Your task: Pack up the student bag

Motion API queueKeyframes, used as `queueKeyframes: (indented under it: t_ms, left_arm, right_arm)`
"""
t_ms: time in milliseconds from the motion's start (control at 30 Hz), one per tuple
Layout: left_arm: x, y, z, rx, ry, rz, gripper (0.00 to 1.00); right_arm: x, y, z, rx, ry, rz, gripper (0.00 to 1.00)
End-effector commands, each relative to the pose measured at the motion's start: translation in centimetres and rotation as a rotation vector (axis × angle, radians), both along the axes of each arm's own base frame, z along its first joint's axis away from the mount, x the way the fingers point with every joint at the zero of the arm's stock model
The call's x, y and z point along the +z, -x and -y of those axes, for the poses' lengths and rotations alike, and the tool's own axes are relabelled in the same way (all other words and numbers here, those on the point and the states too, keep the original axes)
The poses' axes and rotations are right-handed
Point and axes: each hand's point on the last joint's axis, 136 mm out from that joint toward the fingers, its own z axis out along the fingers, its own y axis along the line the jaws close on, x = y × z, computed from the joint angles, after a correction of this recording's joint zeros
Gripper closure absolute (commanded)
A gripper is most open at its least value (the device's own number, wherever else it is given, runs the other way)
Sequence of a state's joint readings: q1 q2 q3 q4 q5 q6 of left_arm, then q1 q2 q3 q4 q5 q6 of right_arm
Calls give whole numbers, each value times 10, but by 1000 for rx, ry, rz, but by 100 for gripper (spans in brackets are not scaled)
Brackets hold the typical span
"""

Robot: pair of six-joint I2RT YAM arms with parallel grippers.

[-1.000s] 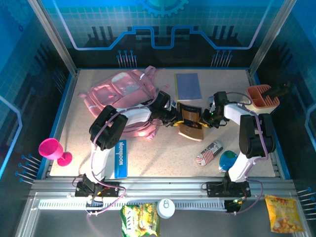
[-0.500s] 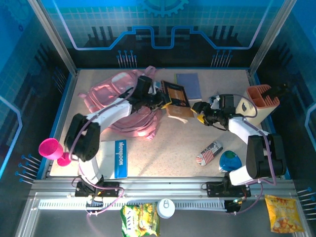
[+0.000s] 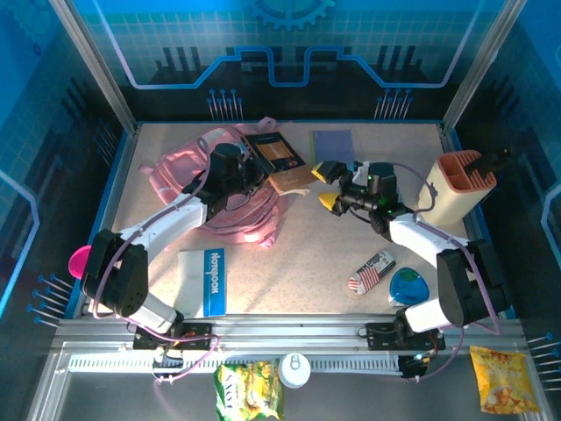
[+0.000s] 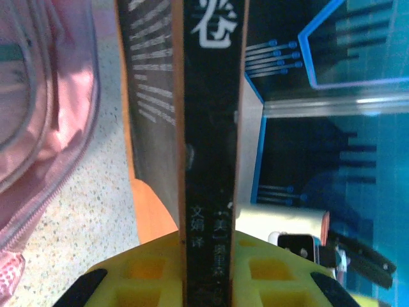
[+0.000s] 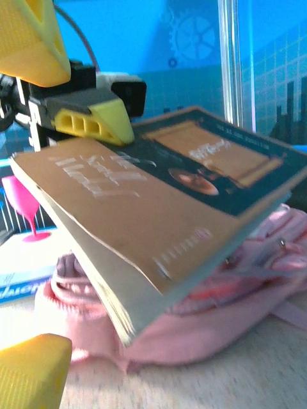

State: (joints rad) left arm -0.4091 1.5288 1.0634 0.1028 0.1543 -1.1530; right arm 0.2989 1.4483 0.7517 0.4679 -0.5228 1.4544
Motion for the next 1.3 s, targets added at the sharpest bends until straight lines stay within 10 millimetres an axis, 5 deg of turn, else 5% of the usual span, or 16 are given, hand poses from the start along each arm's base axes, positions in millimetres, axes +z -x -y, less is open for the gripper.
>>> queueKeyframes:
  t_ms: [0, 200, 467, 567, 767, 1033, 1167, 1267]
  left_arm:
    - [54, -20, -7, 98, 137, 154, 100]
    - [56, -28, -4, 119, 221, 161, 100]
    - [52, -27, -1, 113, 242, 146, 100]
    - [50, -27, -1, 113, 252, 143, 100]
    - [47, -26, -1, 114, 248, 133, 100]
    - [33, -19, -6, 117, 199, 101, 100]
    - [26, -11, -10, 102, 131, 73, 83]
    - [20, -4, -16, 94, 50, 55, 54]
  right_arm:
    - [17, -12, -15, -44, -111, -3, 0]
    - [25, -21, -45, -22, -178, -8, 0]
    - [37, -36, -55, -32, -245, 35, 1]
    - [25, -38, -58, -36, -228, 3, 6]
    - [26, -48, -63, -42, -244, 2, 25]
    - [25, -51, -59, -50, -222, 35, 67]
    - [29, -48, -57, -35, -194, 57, 85]
    - [33, -46, -51, -39, -154, 81, 92]
